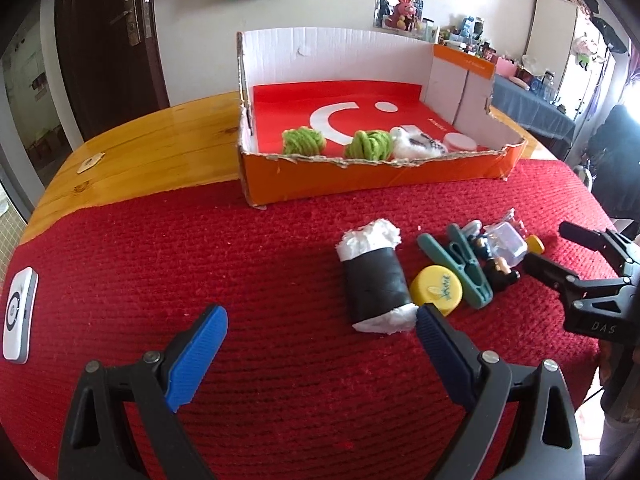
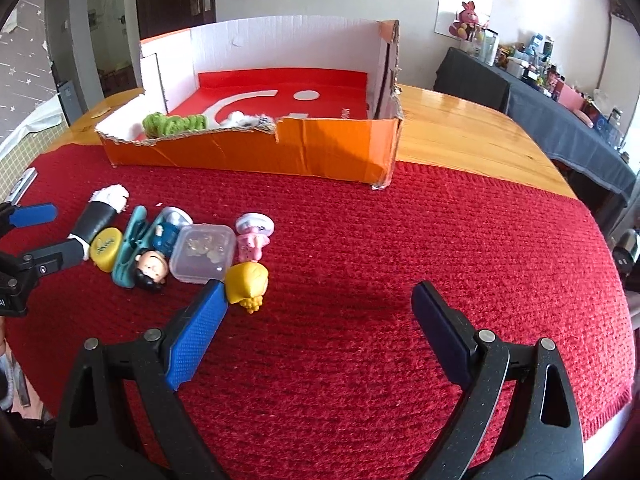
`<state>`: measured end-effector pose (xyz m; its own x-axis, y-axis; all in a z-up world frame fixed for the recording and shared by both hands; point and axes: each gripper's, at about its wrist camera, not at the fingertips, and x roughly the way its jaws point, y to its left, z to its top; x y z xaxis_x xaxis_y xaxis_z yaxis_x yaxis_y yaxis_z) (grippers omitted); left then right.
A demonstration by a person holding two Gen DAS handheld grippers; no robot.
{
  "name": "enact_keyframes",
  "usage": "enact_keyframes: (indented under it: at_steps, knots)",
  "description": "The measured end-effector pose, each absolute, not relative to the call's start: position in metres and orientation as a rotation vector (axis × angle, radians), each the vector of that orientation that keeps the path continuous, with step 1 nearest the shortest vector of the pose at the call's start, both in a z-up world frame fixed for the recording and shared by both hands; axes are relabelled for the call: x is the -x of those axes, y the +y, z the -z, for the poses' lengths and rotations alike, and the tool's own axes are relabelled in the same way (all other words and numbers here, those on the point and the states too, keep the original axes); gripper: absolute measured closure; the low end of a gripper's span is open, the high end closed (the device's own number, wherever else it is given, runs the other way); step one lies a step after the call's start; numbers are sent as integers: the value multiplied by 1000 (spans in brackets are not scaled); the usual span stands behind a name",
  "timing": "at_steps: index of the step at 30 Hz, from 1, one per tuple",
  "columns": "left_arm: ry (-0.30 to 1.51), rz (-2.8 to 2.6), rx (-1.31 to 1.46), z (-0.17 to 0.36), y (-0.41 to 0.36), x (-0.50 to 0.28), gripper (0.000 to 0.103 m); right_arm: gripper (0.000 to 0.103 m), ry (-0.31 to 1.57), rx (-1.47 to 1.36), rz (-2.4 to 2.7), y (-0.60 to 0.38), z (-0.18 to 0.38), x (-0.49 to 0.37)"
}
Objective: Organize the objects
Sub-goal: 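Close left tool on black-and-white roll while right tool closes on yellow figurine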
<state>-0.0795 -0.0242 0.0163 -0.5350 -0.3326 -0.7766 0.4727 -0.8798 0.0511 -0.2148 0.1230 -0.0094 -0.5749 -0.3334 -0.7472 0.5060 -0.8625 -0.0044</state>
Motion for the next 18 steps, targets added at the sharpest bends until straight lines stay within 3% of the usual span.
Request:
enact_keyframes:
  at_steps: [18]
  knots:
    - [208,2377,-1191,-17,-39,85,6,9,320,-1087,2361,127,3,226]
